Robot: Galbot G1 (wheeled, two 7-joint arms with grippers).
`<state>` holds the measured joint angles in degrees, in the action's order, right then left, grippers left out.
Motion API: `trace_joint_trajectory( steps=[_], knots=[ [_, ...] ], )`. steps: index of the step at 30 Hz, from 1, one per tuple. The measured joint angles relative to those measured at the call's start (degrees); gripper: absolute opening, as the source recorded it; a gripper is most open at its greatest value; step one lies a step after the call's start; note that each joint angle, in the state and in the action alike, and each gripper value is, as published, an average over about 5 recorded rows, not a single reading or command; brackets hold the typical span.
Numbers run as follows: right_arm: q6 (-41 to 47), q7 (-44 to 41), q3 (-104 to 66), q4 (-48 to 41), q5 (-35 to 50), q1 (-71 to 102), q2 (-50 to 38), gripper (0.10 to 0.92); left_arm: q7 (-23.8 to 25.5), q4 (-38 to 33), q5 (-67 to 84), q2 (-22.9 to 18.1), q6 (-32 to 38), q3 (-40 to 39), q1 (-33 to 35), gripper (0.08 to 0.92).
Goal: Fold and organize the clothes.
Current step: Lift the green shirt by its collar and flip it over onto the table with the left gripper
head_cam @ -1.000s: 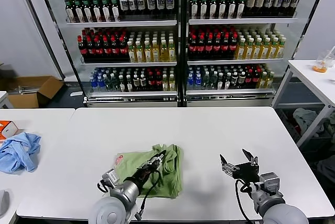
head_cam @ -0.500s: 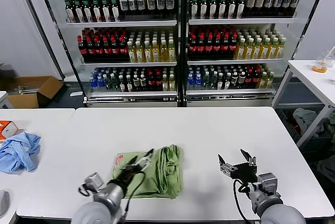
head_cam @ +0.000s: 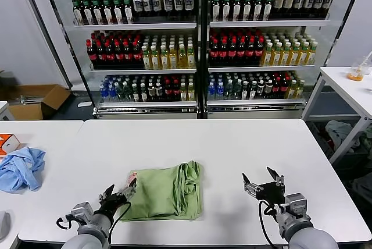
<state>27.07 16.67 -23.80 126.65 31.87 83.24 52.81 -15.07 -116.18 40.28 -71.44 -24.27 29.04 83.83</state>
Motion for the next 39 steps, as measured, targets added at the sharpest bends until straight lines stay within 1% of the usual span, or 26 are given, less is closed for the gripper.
trace_joint_trajectory(
  steps=[14,17,21,27,39],
  knots=[
    [0.05,0.02,-1.56,0.89,-0.01,0.92,-0.31,0.823,1.25,1.6,-5.66,-1.6,0.51,-3.53,-0.63,0.823],
    [0.05,0.03,-1.76,0.94,0.0,0.99,-0.35,0.823,1.61,2.23,-5.62,-1.93,0.5,-4.05,-0.92,0.796],
    [0.06,0.06,-1.92,0.99,0.03,1.08,-0.41,0.823,1.98,3.22,-4.64,-1.99,0.39,-3.99,-1.4,0.696],
    [0.06,0.06,-2.09,1.02,0.16,1.01,-0.58,0.823,2.3,3.73,-0.84,-2.08,-0.27,-2.82,-1.39,0.523],
    [0.06,0.15,-1.9,0.42,0.53,0.17,-0.92,0.823,2.96,4.85,13.21,-2.84,-2.63,1.02,-1.79,0.179]
  ],
)
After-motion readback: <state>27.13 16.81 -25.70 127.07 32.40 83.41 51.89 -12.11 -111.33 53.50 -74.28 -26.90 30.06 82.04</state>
